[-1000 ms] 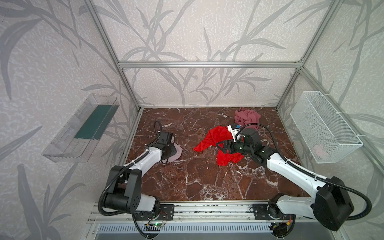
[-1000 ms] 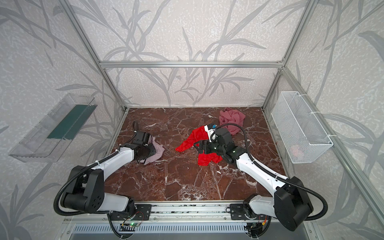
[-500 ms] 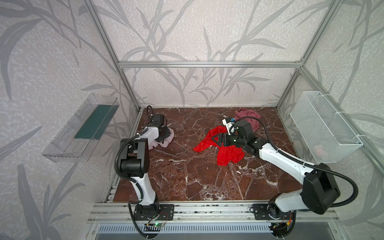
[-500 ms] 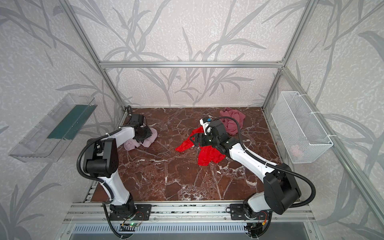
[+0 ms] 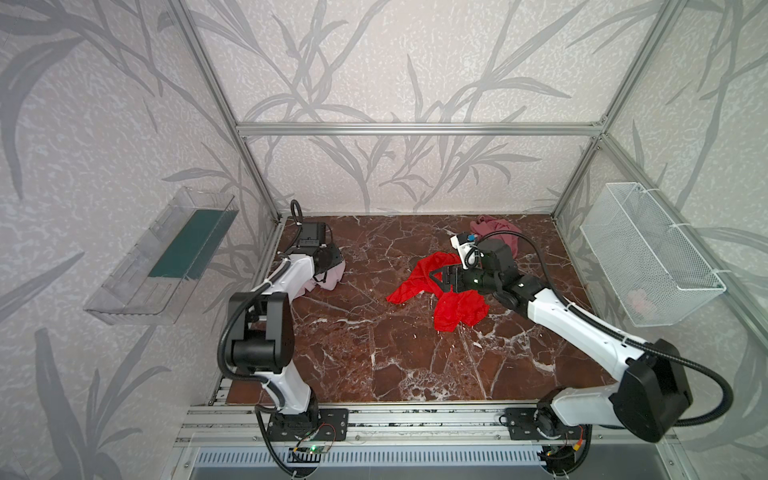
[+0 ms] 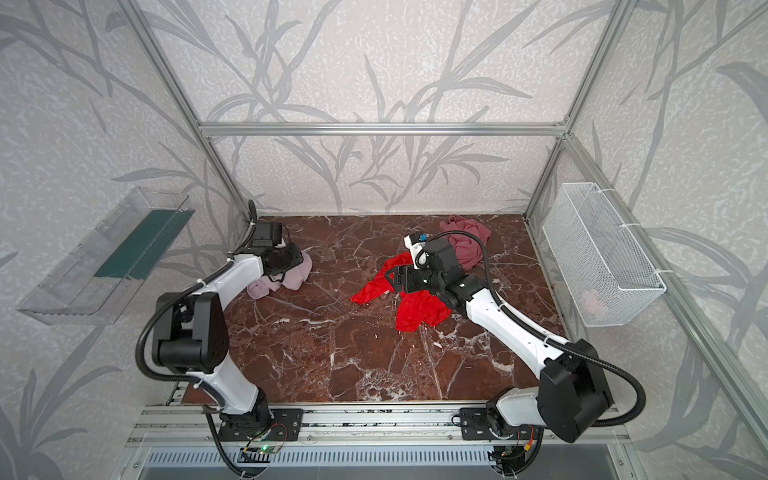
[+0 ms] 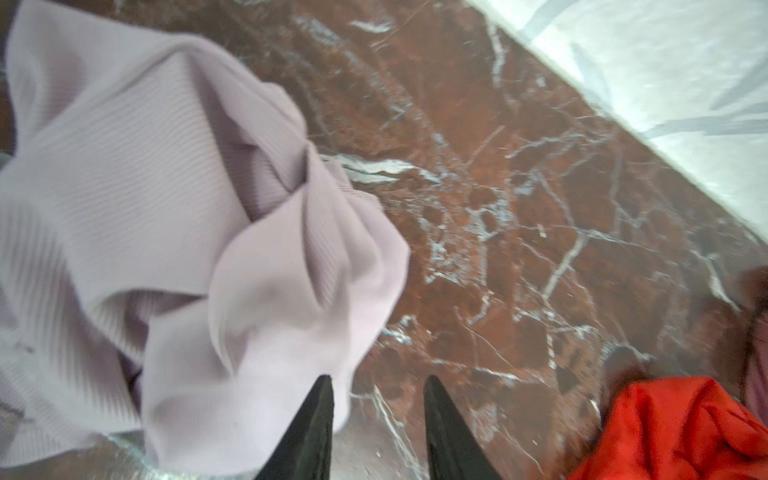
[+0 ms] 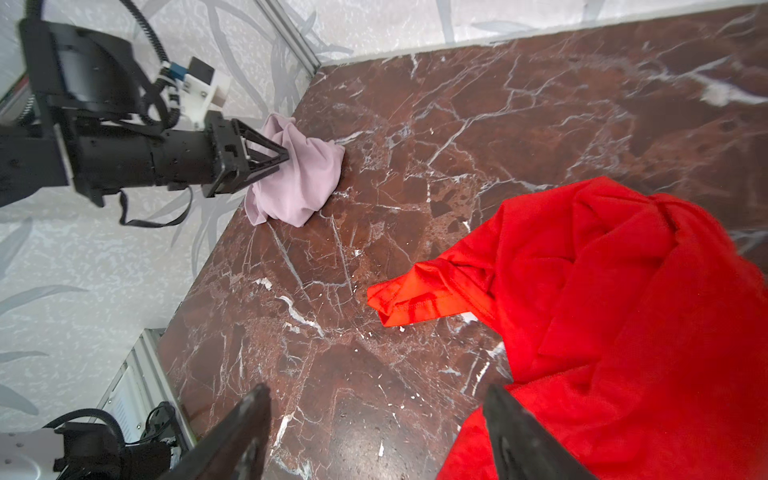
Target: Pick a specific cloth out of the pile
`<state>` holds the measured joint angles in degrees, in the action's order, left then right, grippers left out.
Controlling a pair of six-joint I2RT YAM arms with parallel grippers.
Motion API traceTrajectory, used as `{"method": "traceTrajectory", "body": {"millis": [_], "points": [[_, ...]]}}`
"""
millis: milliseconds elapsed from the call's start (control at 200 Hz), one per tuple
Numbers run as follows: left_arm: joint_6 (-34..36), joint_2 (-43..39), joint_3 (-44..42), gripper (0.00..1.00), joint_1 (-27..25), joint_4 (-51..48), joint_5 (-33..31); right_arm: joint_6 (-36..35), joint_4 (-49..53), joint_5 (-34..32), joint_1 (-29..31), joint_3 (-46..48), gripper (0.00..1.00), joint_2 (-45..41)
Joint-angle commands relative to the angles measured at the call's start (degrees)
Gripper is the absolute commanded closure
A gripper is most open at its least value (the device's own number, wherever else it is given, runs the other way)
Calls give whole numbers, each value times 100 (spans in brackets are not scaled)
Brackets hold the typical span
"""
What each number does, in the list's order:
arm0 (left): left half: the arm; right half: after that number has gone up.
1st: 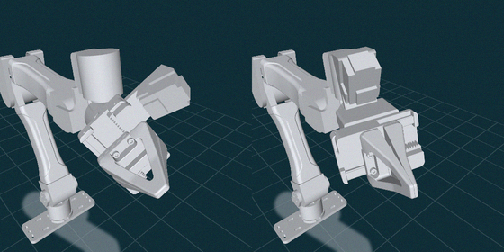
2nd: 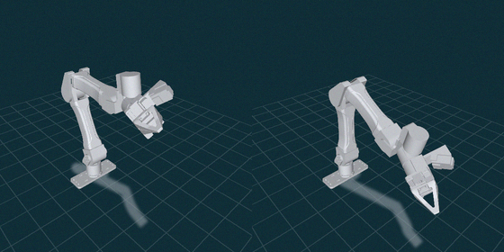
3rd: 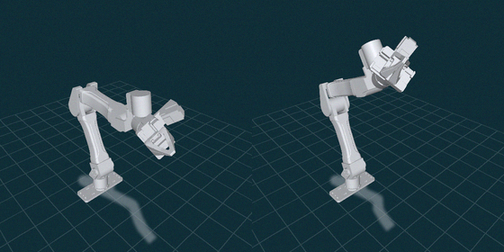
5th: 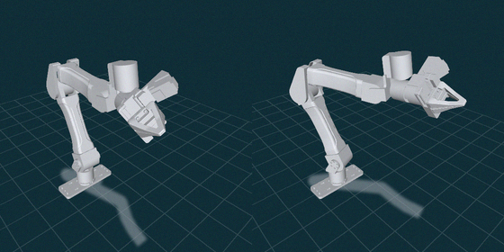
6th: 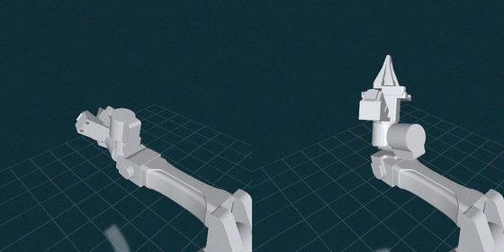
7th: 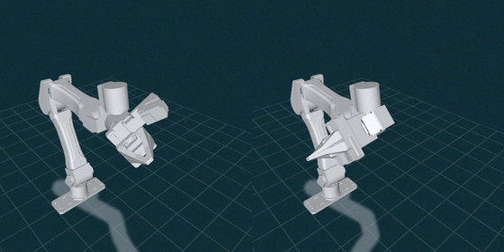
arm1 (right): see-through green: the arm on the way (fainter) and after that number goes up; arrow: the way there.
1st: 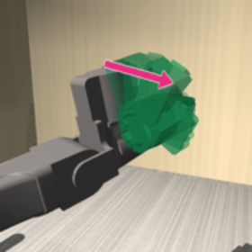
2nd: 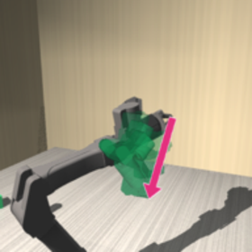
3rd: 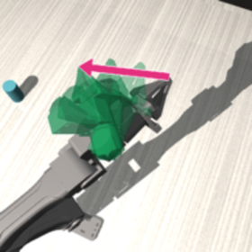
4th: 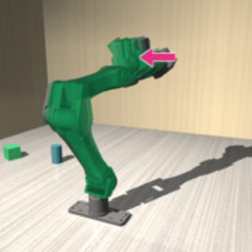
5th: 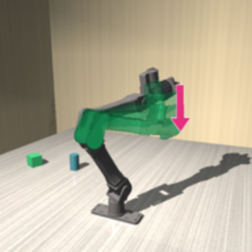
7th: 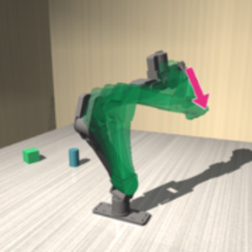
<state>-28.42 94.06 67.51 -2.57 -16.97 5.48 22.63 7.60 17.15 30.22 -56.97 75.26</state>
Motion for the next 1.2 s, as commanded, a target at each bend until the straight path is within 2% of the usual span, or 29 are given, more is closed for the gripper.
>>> {"method": "traceTrajectory", "body": {"millis": [0,130,250,270,280,295,330,510,695,835,945,1050,1115,1195], "points": [[292,-629,-434,62,-397,319,-336,-313,263,-537,-262,270,20,-621],[343,-1087,-1030,58,-561,762,-623,-697,343,-1220,-717,719,20,-1237],[479,-1432,-1443,52,-561,917,-1185,-1121,199,-1828,-1239,1270,20,-1772],[515,-1491,-1516,47,-561,927,-1275,-1219,146,-1916,-1331,1359,20,-1841],[531,-1525,-1548,38,-565,949,-1320,-1271,128,-1956,-1366,1398,20,-1871],[569,-1560,-1598,31,-561,968,-1385,-1339,90,-2051,-1411,1456,20,-1913],[657,-1656,-1694,24,-561,1017,-1568,-1494,-20,-2256,-1514,1604,20,-1992],[1128,-2014,-2167,23,-561,1359,-2381,-1950,-1138,-3187,-1823,2498,18,-2081],[1899,-2243,-2922,21,-534,2484,-2892,-2268,-3212,-3616,-1844,3424,16,-1394],[2303,-2227,-3394,21,-448,3339,-2903,-2534,-4525,-3657,-1844,3680,15,-401],[2604,-1993,-3738,21,-348,4210,-2788,-2699,-5576,-3655,-1846,3770,15,379],[2812,-1665,-3992,21,-298,5102,-2696,-2884,-6426,-3616,-1835,3867,13,764],[2858,-1436,-4033,21,-284,5387,-2814,-2827,-6477,-3672,-1842,3830,13,1000],[2903,-1171,-4122,20,-232,5795,-2677,-2920,-7134,-3526,-1844,3938,12,1424]]}}
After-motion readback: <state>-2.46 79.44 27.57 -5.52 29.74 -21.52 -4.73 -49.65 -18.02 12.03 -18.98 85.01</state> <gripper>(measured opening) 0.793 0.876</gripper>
